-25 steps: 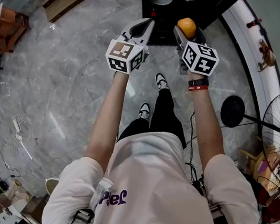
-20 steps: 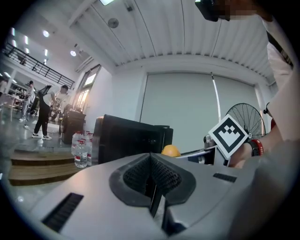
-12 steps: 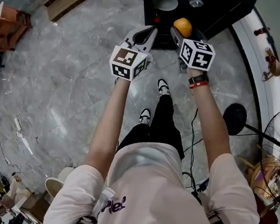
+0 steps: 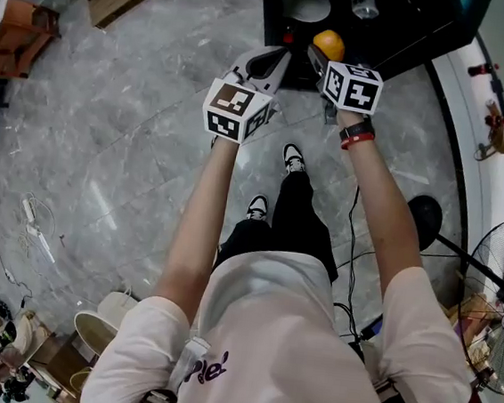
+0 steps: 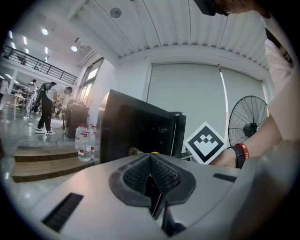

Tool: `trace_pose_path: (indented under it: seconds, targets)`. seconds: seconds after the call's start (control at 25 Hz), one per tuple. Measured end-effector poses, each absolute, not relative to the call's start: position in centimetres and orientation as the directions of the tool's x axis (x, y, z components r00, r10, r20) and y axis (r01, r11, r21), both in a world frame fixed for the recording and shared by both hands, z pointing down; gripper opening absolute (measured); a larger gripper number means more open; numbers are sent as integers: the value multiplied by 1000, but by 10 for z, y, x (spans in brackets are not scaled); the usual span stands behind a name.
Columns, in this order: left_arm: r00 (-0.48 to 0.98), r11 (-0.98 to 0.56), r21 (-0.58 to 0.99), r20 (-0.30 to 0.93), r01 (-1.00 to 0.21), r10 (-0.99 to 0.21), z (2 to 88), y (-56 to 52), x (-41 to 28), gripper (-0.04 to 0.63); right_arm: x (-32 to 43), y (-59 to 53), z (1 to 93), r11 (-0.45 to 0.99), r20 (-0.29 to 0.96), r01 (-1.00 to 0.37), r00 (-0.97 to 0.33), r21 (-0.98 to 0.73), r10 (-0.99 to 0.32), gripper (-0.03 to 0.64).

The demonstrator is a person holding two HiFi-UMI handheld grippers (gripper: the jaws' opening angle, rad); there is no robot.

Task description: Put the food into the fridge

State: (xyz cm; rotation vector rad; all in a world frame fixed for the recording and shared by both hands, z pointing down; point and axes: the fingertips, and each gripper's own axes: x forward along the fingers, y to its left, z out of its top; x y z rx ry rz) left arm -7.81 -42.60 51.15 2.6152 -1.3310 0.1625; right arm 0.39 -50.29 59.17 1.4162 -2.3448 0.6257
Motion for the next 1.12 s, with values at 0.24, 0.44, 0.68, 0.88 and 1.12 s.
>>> trace_pose_path:
  seconds: [0.24, 0.44, 0.68, 0.88, 1.12]
  targets:
    - [567, -553, 125, 196, -824, -800, 529, -450, -77, 18, -5, -542, 617, 460, 498, -871, -480, -172, -722, 365]
    - [575, -551, 168, 178, -817, -798, 539, -467, -80, 18, -14, -575, 636, 505, 492, -851, -503, -143, -710, 365]
    - [560, -540, 151, 168, -828, -811, 553, -485, -85, 18, -23, -616, 653, 557, 487, -827, -517, -72, -704, 365]
    - [562, -544, 145, 175, -827, -808, 566, -491, -83, 18, -29, -642, 669, 574, 499, -817, -520, -54, -694, 365]
    - [559, -538, 155, 172, -829, -811, 581, -500, -83, 18, -45, -675, 688, 625, 516, -780, -526, 23, -676, 365]
